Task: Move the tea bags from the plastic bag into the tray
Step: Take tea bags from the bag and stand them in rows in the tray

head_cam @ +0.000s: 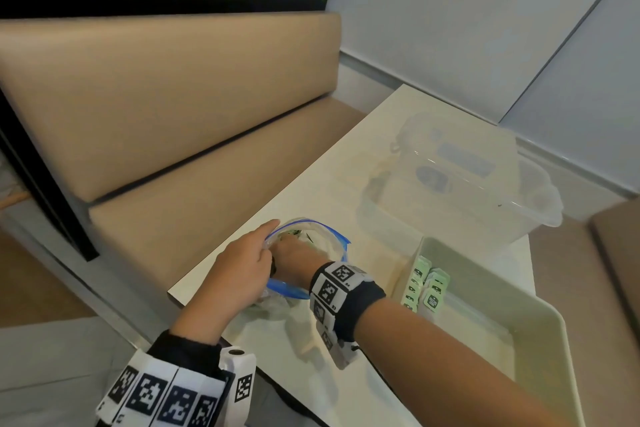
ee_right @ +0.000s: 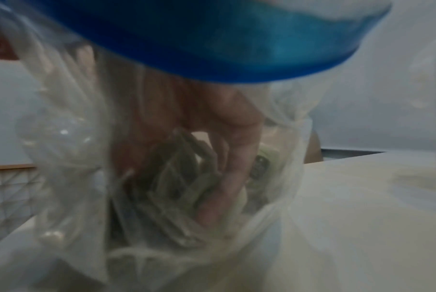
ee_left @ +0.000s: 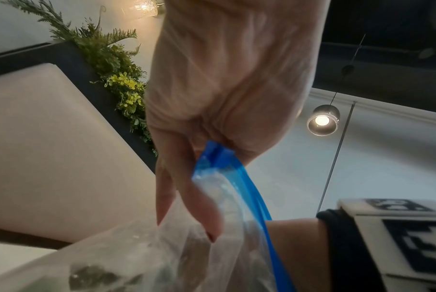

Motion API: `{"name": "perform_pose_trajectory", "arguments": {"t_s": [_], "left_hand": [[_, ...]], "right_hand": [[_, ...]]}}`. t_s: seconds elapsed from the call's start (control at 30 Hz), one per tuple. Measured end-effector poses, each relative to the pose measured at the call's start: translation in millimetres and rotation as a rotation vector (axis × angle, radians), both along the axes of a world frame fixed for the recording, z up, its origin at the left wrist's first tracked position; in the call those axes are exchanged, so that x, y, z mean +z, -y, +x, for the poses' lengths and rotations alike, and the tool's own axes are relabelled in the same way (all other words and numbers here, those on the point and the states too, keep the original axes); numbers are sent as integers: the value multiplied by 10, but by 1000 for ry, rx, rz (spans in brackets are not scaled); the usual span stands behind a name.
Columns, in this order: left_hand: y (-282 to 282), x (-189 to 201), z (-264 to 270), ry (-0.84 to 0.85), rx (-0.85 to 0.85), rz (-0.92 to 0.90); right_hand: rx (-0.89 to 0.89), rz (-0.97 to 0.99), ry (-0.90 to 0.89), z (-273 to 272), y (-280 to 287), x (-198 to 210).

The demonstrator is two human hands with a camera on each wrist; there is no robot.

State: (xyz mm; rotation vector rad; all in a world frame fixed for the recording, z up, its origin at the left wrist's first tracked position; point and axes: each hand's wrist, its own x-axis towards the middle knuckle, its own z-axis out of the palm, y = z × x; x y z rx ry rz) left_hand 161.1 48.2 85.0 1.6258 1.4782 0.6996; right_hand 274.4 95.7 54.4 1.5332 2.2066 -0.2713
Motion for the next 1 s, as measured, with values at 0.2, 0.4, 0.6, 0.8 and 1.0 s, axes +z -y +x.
{"name": "perform_pose_trajectory", "arguments": {"t_s": [0.2, 0.4, 0.6, 0.8, 1.0], "left_hand": [[-19, -12, 1, -13, 2, -1], [-50, -7, 5, -11, -3, -4], [-55, -44, 9, -13, -6, 10], [-65, -68, -3, 10, -6, -9], [-33, -58, 3, -27, -3, 14]], "right_hand": [[-58, 26, -11, 32, 6, -2], [-210, -114, -369, 176, 47, 202], [-496, -492, -669, 186, 95, 440], [-182, -73, -367, -21, 185, 335], [-44, 45, -261, -94, 239, 300]]}}
